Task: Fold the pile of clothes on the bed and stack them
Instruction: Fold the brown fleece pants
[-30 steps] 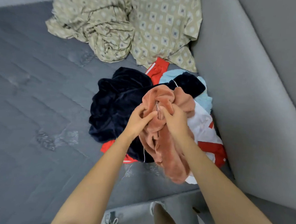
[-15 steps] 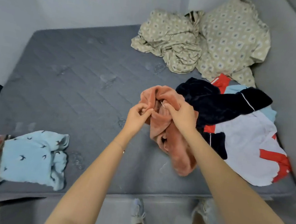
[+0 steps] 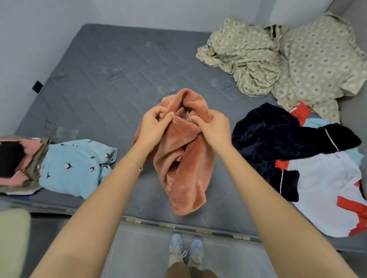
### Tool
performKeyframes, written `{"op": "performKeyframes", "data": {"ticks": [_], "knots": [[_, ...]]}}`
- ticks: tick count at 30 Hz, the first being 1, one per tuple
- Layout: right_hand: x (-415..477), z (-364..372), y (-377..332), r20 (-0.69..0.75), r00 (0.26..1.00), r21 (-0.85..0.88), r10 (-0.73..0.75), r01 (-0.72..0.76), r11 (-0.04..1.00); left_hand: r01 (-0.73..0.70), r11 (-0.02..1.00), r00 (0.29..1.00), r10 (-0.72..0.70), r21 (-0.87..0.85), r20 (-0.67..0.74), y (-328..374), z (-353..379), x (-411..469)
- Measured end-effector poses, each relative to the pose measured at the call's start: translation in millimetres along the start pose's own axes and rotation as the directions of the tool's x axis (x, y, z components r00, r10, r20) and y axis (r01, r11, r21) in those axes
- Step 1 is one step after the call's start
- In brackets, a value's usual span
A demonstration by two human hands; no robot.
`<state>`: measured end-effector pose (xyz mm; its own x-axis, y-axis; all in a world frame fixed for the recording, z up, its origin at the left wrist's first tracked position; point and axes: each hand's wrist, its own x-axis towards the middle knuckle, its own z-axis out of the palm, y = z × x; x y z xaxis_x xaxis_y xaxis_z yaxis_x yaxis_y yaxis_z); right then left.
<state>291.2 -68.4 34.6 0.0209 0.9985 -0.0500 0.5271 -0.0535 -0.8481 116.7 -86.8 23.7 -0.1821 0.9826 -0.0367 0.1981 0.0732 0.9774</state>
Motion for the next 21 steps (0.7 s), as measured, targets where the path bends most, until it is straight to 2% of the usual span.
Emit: {"op": "performKeyframes", "data": {"ticks": [4,10,21], "knots": [[8,18,-18,0.049,0.999,-0.025,-0.015,0.016,1.000,-0.020,0.999,0.995,0.023,0.029,-0.097,1,-32,10],[33,55,-43,0.066,0.998,-0.015,-0.006,0.008,1.000,0.000,1.000,0.995,0.003,0.030,-0.099,-13,-71,43],[77,171,-70,-0.024,0.978,-0.030,0.207,-0.208,0.978,0.081,0.994,0.994,-0.086,0.075,0.069,-73,-152,130]]}}
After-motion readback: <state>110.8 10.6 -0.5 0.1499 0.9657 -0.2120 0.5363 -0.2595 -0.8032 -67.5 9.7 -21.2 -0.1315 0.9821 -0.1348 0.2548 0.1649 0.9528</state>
